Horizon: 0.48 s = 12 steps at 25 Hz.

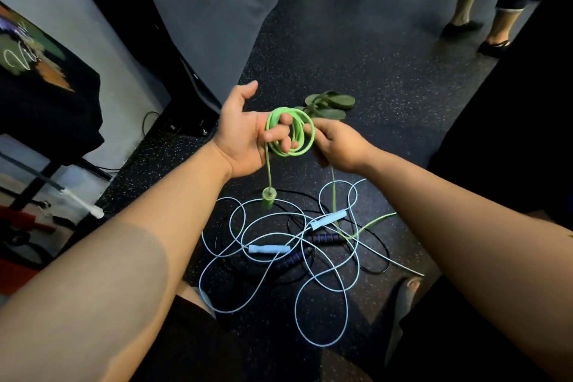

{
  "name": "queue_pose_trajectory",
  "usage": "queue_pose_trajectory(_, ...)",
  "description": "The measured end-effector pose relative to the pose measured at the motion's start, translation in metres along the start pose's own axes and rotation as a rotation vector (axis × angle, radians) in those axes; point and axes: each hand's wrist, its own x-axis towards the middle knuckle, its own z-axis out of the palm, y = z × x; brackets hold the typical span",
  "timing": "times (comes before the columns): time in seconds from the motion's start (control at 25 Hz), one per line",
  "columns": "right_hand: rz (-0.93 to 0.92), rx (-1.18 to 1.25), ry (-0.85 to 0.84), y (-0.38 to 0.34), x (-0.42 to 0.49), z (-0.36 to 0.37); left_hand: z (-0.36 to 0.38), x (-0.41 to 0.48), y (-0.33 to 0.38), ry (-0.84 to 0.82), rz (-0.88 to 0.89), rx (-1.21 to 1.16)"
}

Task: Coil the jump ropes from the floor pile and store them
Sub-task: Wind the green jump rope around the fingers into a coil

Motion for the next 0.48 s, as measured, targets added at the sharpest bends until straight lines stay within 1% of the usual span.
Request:
queue_pose_trajectory(0.12, 0.141, 0.021, -0.132, 0.005, -0.001, 0.014, -0.005, 0.001, 0.002, 0.042, 0.109, -0.188)
queue_pose_trajectory(0.24, 0.198, -0.03, -0.26, 0.006, -0.006, 0.021, -0.011, 0.004, 0.004, 0.06, 0.182, -0.297)
queue_pose_trajectory(0.36, 0.148, -0.152, -0.345, -0.005, -0.01, 0.02, -0.013, 0.007, 0.002, 0.083, 0.218, -0.308)
queue_pose_trajectory(0.48, 0.046, -0.352, -0.336, -0.021, -0.01, 0.016, -0.015, 0.013, -0.001, 0.168, 0.239, -0.225)
